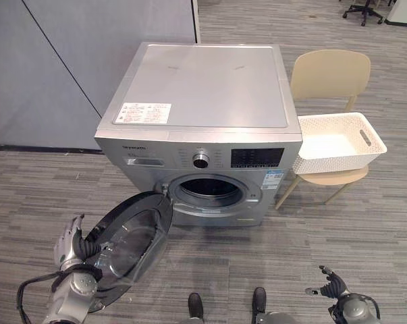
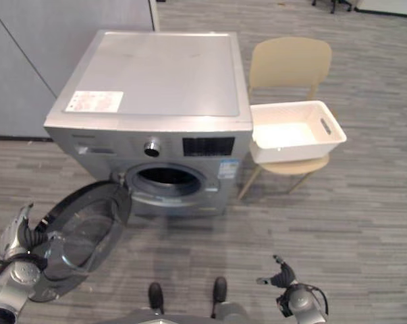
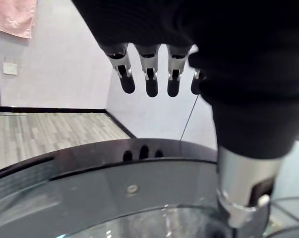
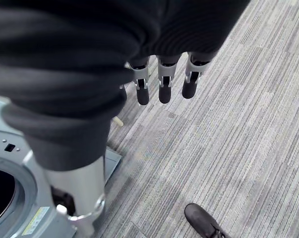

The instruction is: Grab the laundry basket,head to the washer,open it,put in the laundry and shut it.

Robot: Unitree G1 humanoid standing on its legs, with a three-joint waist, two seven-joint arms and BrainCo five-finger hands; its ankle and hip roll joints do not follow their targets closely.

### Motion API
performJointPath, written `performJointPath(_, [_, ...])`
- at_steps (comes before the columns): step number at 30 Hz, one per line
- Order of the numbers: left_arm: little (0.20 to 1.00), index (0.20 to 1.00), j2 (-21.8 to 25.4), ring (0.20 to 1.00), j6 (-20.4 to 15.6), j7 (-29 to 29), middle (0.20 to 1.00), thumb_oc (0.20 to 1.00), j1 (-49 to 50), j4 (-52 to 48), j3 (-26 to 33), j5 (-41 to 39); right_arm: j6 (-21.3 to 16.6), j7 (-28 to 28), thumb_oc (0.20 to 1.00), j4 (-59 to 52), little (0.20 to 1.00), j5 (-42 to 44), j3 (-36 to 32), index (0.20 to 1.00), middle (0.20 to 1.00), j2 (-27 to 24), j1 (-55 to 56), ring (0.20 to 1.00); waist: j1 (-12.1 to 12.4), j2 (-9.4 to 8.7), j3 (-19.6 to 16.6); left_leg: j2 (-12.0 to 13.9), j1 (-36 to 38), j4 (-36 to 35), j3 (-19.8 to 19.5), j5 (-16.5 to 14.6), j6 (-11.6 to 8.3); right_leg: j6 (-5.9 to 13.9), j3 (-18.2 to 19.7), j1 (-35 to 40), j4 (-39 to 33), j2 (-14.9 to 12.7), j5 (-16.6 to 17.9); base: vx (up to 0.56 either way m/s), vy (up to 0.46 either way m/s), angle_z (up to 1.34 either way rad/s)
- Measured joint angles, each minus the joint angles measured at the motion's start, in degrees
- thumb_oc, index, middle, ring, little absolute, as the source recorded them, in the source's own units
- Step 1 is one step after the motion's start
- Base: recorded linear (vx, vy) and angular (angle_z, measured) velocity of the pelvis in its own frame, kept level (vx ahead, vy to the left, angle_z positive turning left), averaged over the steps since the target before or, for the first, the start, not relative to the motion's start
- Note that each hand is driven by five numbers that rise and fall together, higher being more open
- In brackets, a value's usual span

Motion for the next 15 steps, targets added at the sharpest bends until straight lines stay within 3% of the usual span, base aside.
performJointPath(7, [1.000, 1.000, -4.0, 1.000, -0.9, -0.3, 1.000, 1.000, -0.5, 2.1, -0.4, -3.9, 0.3, 0.0, 1.000, 0.1, 1.000, 0.0, -0.1, 1.000, 1.000, -0.2, 0.4, 1.000, 0.3, -0.62, 1.2, 0.2, -0.1, 0.0, 0.1, 0.0, -0.03, 0.01, 0.1, -0.1, 0.0, 0.2, 0.0, -0.02, -0.013, 0.00])
performJointPath(9, [1.000, 1.000, -7.1, 1.000, -1.7, 1.0, 1.000, 1.000, -0.8, 2.6, 0.9, -7.2, 0.7, 0.0, 1.000, 0.5, 1.000, 0.0, 0.0, 1.000, 1.000, -0.2, 0.1, 1.000, 0.4, -0.62, 1.2, 0.3, 0.0, 0.0, 0.0, 0.0, -0.04, 0.01, 0.1, 0.0, 0.0, 0.3, 0.0, -0.05, -0.044, 0.01])
performJointPath(13, [1.000, 1.000, -8.6, 1.000, -2.2, 0.3, 1.000, 1.000, -0.2, 1.1, -1.6, -10.2, 0.8, -0.1, 1.000, 0.2, 1.000, 0.0, 0.1, 1.000, 1.000, -0.1, 0.1, 1.000, 0.6, -0.73, 1.3, 0.3, 0.2, 0.0, 0.1, 0.0, -0.03, 0.01, 0.1, 0.2, 0.0, 0.3, 0.0, -0.07, -0.071, 0.00])
performJointPath(15, [1.000, 1.000, -9.5, 1.000, -2.2, -0.2, 1.000, 1.000, 1.0, -4.2, -5.1, -12.9, 0.8, -0.3, 1.000, 0.2, 1.000, -0.1, 0.5, 1.000, 1.000, 0.0, 0.6, 1.000, 1.6, -0.94, 1.4, 0.4, 1.0, 0.0, 0.1, 0.1, -0.08, 0.01, 0.2, 0.9, 0.0, 0.4, 0.0, -0.08, -0.083, 0.01])
